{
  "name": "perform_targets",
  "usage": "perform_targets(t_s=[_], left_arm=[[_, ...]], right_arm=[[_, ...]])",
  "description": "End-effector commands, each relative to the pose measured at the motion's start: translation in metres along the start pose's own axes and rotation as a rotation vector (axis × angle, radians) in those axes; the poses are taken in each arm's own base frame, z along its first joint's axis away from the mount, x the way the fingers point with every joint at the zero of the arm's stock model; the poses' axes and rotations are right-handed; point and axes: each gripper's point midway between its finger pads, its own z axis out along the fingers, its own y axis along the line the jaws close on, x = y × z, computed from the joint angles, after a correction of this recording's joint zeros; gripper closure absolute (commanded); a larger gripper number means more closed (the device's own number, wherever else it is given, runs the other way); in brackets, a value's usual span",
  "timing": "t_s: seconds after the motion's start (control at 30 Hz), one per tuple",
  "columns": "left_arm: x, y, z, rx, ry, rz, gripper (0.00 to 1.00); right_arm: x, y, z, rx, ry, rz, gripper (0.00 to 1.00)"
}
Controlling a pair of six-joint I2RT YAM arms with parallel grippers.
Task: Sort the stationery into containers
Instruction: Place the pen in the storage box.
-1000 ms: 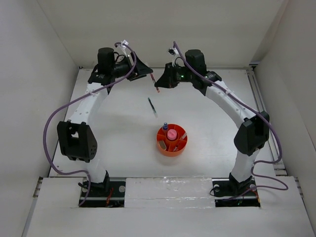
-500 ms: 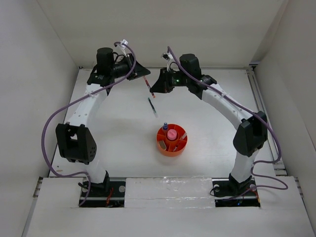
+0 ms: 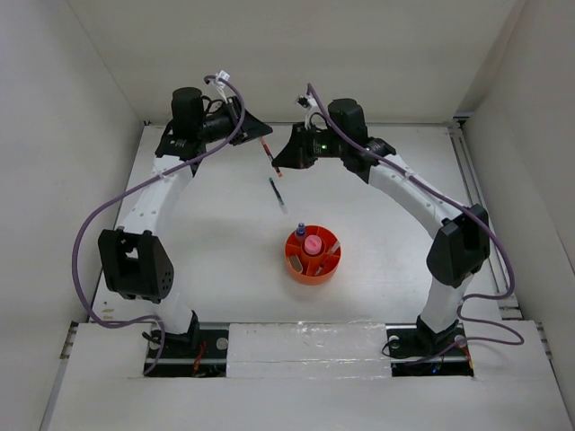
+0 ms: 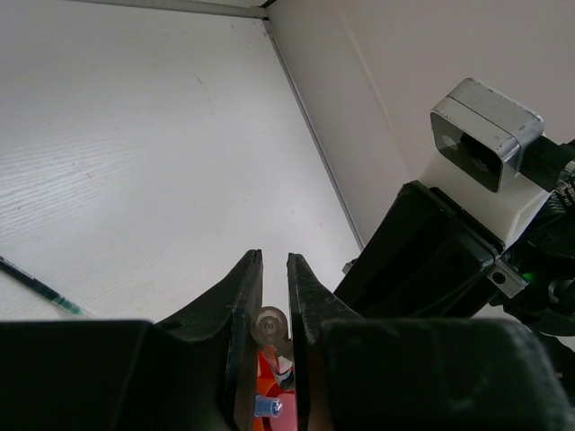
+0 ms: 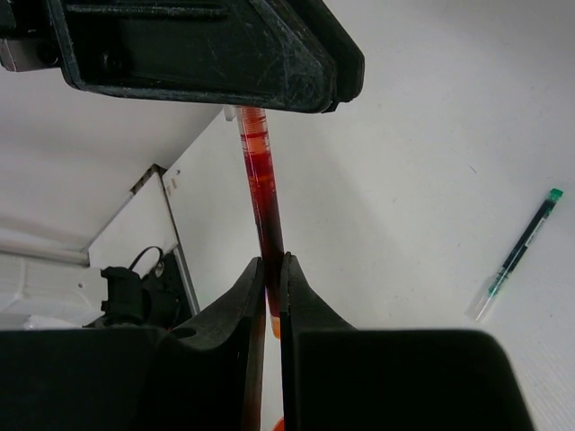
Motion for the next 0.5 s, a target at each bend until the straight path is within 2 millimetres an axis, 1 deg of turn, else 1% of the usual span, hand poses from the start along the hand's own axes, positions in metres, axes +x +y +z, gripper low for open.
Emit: perform_targets(t_s=[0.0, 0.07, 0.1, 0.13, 0.17, 0.23, 0.27, 0.37, 0.4, 0.47], left_arm=[[-0.004, -0.035, -0.018, 0.083, -0.023, 0.082, 1.00], [-0.005, -0.036, -0.018, 0.087, -0.028, 0.088, 1.00], [-0.006, -0.040, -0.020, 0.092, -0.033, 0.095, 1.00], [-0.006, -0.042, -0.020, 0.102, -0.032, 0.102, 1.00], [-0.003, -0.038, -0.019, 0.098, -0.026, 0.094, 1.00], [-0.004, -0.044, -0.022, 0.113, -0.031, 0.109, 1.00], [-0.005, -0.049, -0.025, 0.119, -0.037, 0.118, 1.00], [-0.006, -0.053, -0.028, 0.123, -0.044, 0.135, 1.00], [-0.005, -0.054, -0.028, 0.131, -0.037, 0.148, 1.00], [-0.002, -0.056, -0.027, 0.137, -0.031, 0.160, 1.00]], right_arm=[[-0.042, 0.016, -0.014, -0.007, -0.145, -0.063, 1.00], [-0.042, 0.017, -0.014, -0.007, -0.145, -0.054, 1.00], [-0.044, 0.017, -0.014, -0.010, -0.152, -0.060, 1.00], [-0.041, 0.014, -0.011, -0.007, -0.144, -0.044, 1.00], [-0.041, 0.014, -0.011, -0.007, -0.144, -0.044, 1.00], [-0.039, 0.010, -0.008, -0.004, -0.137, -0.039, 1.00], [-0.038, 0.012, -0.008, -0.013, -0.133, -0.039, 0.98], [-0.037, 0.013, -0.008, -0.022, -0.128, -0.040, 0.75], [-0.039, 0.014, -0.008, -0.026, -0.136, -0.046, 0.62], [-0.035, 0.012, -0.007, -0.022, -0.129, -0.040, 0.49]])
